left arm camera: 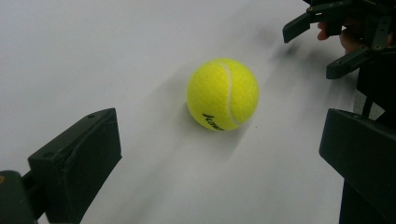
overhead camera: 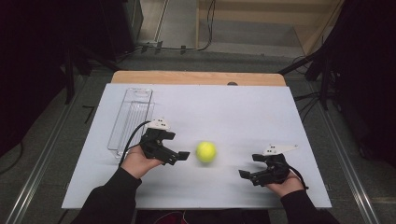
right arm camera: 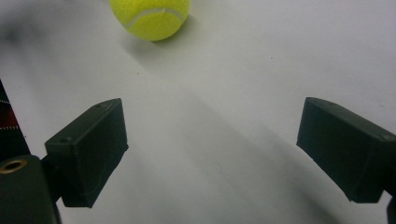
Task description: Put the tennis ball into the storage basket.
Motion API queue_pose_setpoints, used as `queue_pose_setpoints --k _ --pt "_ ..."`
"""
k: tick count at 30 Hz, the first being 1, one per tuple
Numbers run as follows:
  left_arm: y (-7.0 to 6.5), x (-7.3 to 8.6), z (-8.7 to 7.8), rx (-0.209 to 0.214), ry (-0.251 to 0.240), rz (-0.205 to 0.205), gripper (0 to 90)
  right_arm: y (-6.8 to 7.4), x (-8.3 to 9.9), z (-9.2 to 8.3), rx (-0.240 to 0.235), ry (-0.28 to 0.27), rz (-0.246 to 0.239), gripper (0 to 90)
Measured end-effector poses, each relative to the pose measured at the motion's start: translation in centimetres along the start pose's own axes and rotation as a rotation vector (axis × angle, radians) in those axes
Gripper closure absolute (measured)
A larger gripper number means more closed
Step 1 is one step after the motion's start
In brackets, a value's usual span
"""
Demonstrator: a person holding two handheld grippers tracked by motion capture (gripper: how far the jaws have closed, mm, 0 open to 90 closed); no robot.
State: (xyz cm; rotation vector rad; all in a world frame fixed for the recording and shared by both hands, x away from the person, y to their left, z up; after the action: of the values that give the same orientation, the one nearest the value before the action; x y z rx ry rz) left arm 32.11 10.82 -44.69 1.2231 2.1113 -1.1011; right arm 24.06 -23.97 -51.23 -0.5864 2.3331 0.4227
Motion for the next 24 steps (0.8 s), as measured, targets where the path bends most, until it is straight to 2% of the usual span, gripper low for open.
queue_pose_setpoints --k 24 --pt "0.3 -2.7 2.2 0.033 0.011 0.02 0.0 0.0 0.0 0.0 0.004 0.007 -0.002 6.8"
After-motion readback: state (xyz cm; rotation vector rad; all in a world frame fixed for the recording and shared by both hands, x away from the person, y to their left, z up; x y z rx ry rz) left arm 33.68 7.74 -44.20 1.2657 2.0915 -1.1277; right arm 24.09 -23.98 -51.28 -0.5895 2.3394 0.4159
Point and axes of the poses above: each handheld gripper's, and its own axes: z roughly forward along the jaws, x roughly out of its underside, y roughly to its left, the point moved 2 cm from there along z, roughly forward along the jaws, and after that the axes turned 13 degrees about x, right-handed, at the moved point
